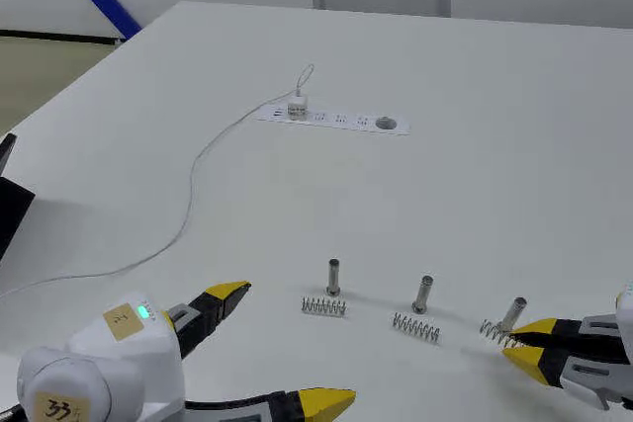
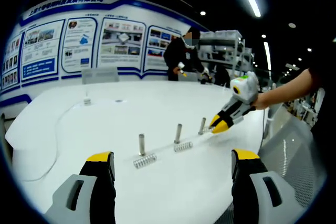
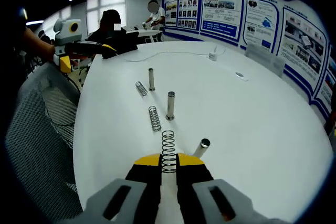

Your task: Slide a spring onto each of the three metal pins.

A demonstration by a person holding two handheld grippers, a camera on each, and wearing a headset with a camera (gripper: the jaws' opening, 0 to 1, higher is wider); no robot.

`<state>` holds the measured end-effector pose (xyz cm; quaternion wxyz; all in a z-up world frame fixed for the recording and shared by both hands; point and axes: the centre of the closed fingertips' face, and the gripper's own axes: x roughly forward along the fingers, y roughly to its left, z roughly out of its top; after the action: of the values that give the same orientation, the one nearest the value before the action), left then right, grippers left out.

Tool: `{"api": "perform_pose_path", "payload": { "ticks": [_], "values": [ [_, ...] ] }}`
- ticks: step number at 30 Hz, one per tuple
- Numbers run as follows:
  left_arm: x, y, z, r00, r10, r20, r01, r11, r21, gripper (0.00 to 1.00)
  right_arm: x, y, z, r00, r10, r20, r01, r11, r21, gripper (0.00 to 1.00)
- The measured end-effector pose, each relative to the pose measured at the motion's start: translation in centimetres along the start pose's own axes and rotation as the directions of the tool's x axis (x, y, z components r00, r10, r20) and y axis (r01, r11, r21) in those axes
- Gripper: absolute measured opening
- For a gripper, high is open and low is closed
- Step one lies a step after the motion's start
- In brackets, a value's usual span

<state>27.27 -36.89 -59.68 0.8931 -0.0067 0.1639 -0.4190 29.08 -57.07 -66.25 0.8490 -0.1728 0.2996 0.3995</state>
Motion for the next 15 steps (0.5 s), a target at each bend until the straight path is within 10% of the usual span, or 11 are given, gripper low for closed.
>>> {"api": "perform_pose_path", "payload": {
  "ticks": [15],
  "values": [
    [1.5,-1.4,1.8,0.9926,-0.121,-0.003,0.121,0.99,0.069,0.87,-1.4,1.2,3.1,0.9993,0.02,0.031,-0.018,0.998,-0.068,0.1]
  ]
}}
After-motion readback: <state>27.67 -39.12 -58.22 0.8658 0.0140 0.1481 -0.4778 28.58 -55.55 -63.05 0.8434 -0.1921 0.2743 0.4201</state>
